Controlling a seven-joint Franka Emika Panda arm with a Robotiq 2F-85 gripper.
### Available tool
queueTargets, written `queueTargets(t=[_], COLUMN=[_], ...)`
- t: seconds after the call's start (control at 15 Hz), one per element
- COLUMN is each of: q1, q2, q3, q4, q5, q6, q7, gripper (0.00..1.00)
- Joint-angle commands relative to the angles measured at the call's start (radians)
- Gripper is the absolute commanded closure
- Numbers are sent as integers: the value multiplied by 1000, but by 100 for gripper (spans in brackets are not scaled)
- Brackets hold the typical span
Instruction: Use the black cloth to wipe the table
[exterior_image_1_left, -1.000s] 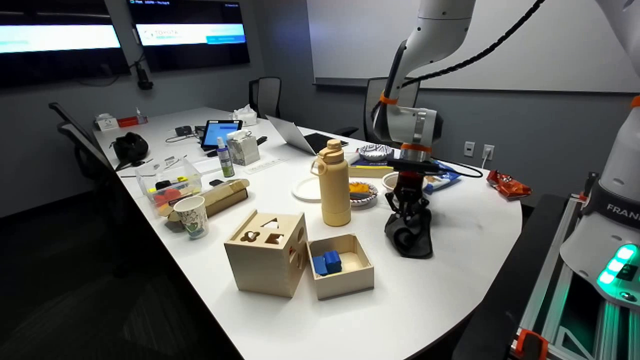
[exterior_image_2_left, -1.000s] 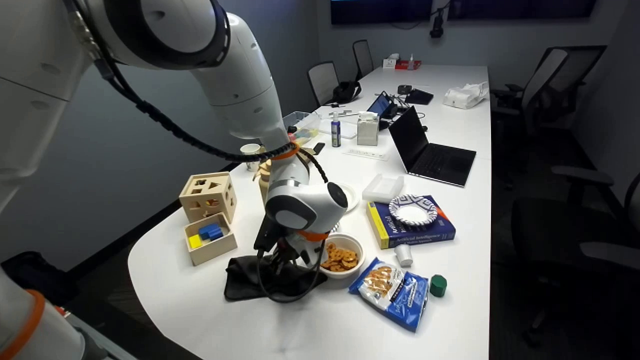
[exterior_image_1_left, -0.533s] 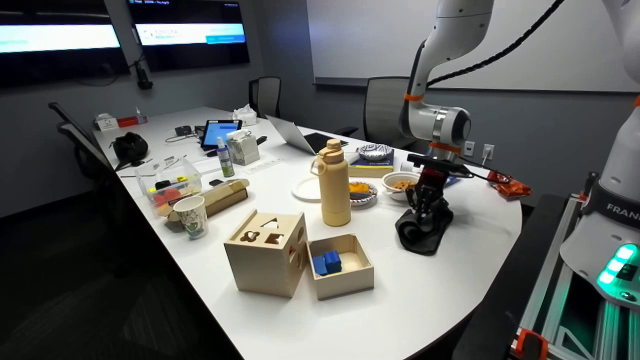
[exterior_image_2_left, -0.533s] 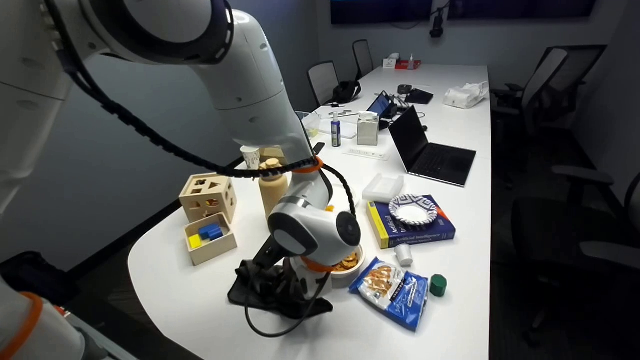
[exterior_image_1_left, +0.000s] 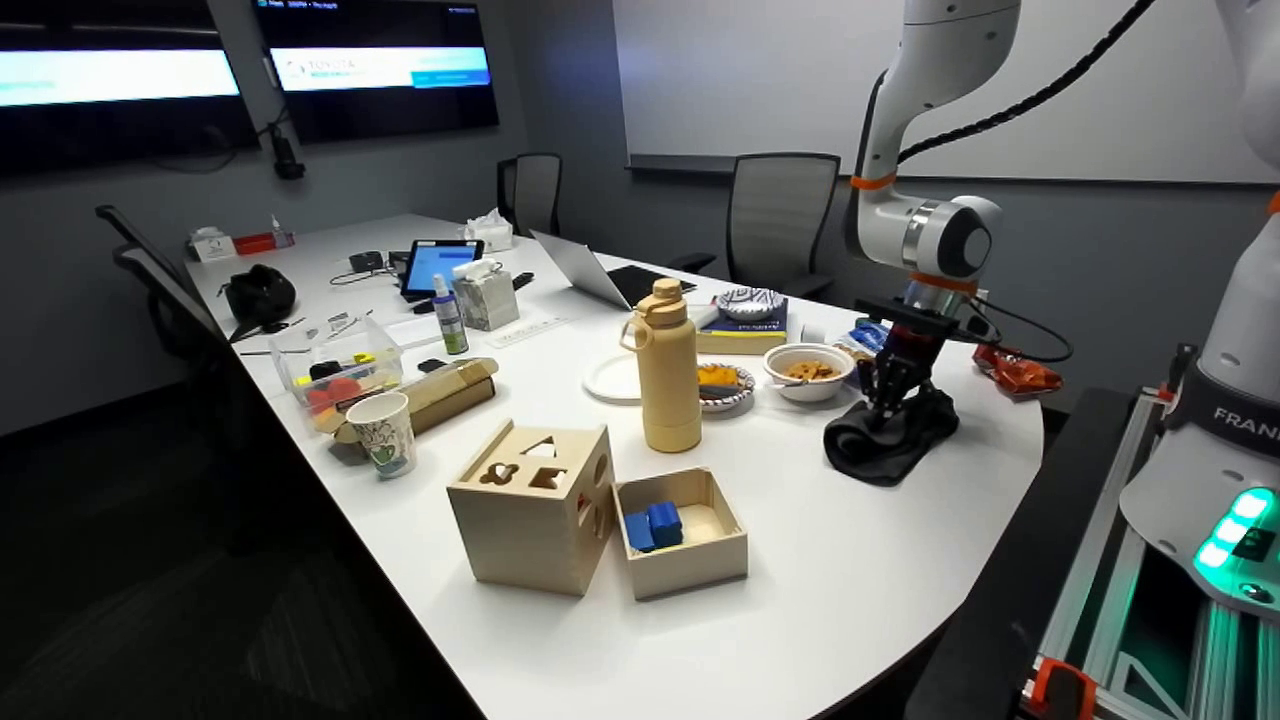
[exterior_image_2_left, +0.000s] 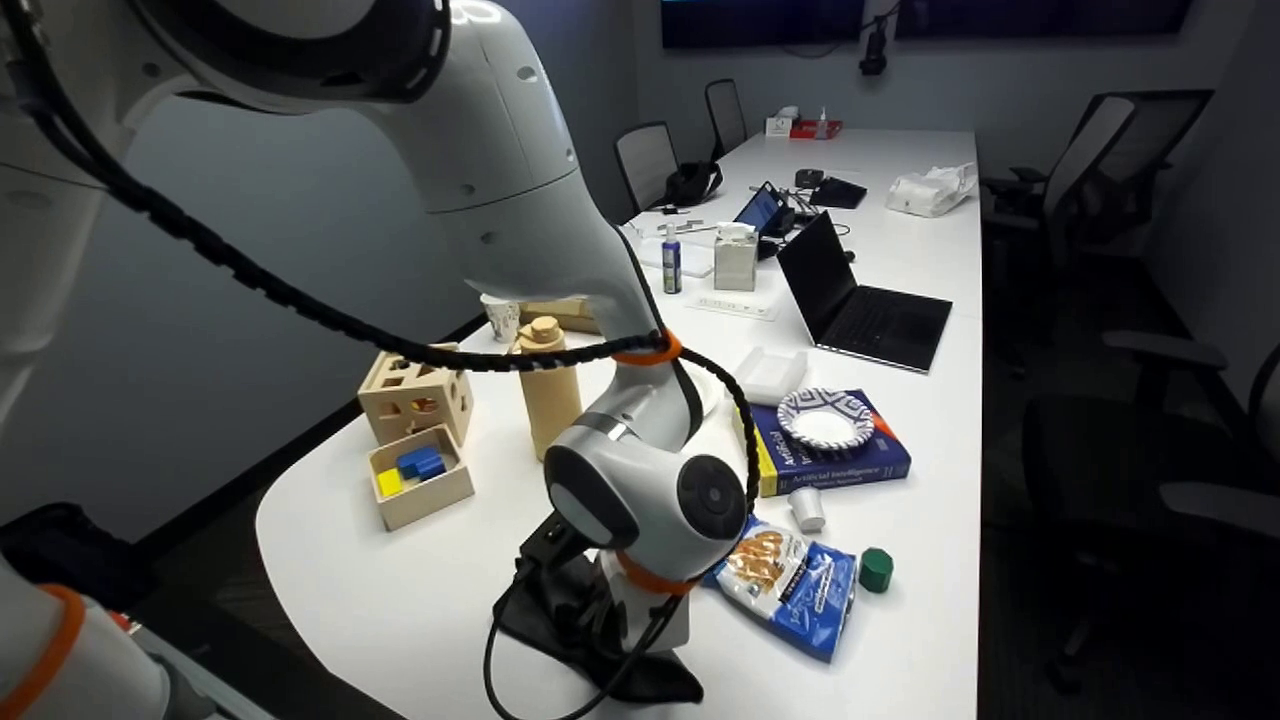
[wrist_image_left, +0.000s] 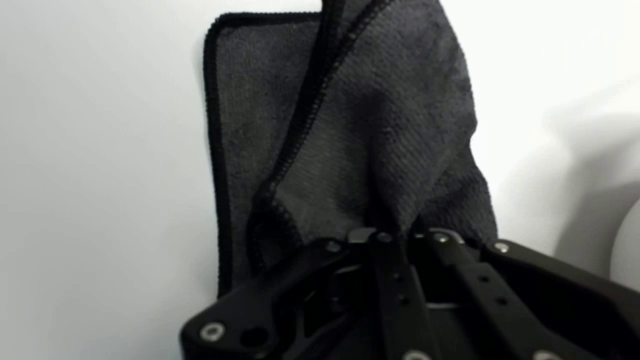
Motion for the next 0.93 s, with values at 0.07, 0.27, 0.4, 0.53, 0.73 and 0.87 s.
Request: queueTargets(t=[0.07,0.27,0.4,0.53,0.73,0.87], q1=[78,125,152,176,204,213], q2=[-17,-40,-60,-84,-123,-148], q3=[-14,-22,-18,-7,31,67], q4=[-45,-93,-125,-144,-143,-121], q5=[-99,-235,-314,-382,-460,-490], q6=[19,-3,-15,-27,-37,-44], q7=[48,110,142,160,160,150], gripper=[98,98,98,98,98,98])
